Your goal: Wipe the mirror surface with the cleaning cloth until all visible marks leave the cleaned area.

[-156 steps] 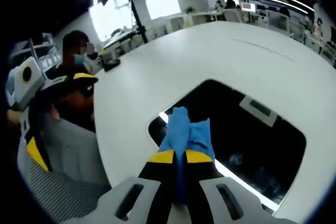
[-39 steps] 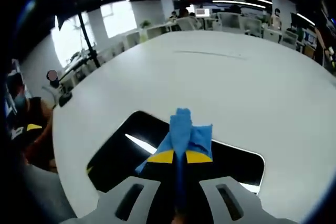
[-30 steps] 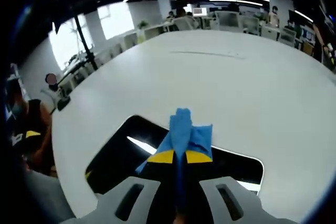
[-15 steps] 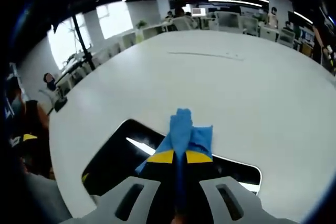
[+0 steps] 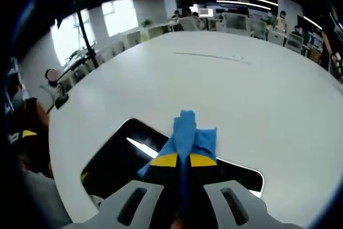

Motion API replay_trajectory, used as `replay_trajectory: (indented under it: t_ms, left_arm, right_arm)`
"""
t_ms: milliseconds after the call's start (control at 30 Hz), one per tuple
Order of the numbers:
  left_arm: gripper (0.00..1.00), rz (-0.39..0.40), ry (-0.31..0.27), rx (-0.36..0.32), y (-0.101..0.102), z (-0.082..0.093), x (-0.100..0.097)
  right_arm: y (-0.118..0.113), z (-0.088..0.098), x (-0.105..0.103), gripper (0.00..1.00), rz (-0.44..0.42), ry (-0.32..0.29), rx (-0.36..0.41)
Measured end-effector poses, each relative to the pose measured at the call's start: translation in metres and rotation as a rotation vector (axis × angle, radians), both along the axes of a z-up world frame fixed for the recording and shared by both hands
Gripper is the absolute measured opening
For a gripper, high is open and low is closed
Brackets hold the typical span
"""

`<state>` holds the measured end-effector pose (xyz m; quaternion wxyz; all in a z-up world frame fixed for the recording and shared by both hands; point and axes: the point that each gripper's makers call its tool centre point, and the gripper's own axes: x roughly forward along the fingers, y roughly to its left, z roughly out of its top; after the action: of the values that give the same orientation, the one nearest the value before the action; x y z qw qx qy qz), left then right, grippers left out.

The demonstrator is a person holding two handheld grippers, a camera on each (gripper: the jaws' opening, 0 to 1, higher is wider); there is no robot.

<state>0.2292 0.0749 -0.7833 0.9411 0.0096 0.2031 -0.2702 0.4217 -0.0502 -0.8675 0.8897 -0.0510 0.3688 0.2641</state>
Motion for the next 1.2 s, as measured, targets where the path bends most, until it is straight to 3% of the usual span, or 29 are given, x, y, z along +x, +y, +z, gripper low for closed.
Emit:
replay_trajectory:
  t_ms: [867,1200]
  left_arm:
    - [0.99,0.000,-0.004,0.000,0.000,0.000,0.000]
    - [0.99,0.000,-0.003,0.002,0.000,0.000,0.000]
  right_arm:
    - [-0.041,-0.001,-0.004,0.01,-0.038,0.008,-0.022]
    - [-0.042,0.000,-0.006,0.01,-0.052,0.007,-0.019]
